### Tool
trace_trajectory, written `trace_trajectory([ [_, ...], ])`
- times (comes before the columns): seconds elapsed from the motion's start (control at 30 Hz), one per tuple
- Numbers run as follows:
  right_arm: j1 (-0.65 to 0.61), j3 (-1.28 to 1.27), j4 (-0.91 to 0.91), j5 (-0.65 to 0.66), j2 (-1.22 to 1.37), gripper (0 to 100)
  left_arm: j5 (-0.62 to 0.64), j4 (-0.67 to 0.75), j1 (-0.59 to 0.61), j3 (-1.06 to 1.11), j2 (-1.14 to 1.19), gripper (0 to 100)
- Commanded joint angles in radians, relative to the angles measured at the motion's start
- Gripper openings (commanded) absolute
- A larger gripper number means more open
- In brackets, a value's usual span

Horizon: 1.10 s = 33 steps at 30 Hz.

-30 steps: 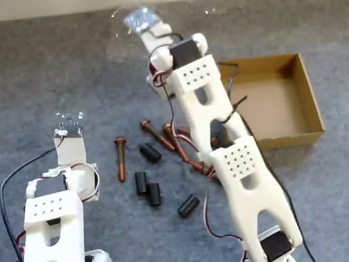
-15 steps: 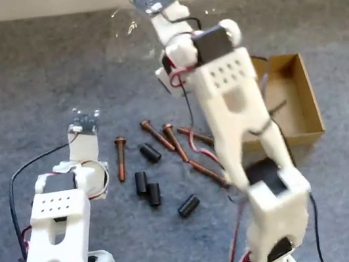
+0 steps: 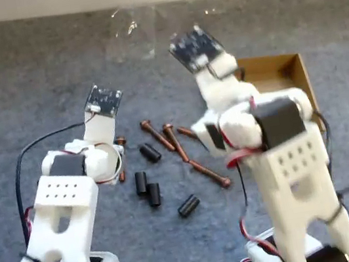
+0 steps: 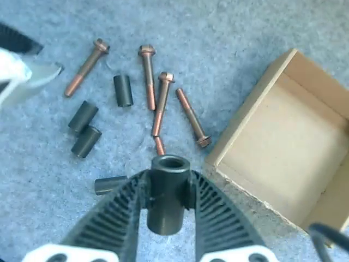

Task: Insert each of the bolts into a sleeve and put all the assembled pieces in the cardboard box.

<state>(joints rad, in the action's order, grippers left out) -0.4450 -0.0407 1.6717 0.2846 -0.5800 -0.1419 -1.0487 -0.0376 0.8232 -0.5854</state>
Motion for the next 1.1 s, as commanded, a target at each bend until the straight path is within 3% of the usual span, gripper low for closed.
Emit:
trace_trajectory([
  [0.0,0.01,-0.162,-0.094,-0.003,-0.174,0.5,-0.005,-0.014,-0.024,-0.131,0.171,12],
  [0.27,0.008,-0.53,-0.213,-0.002,-0.475,0.5,0.051,-0.026,-0.024,-0.389,0.515,12],
  [0.57,0.008,-0.828,-0.355,-0.002,-0.67,0.5,0.094,-0.123,-0.027,-0.585,0.731,12],
  [1.07,0.008,-0.888,-0.374,-0.005,-0.696,0.5,0.121,-0.12,-0.022,-0.802,1.017,12],
])
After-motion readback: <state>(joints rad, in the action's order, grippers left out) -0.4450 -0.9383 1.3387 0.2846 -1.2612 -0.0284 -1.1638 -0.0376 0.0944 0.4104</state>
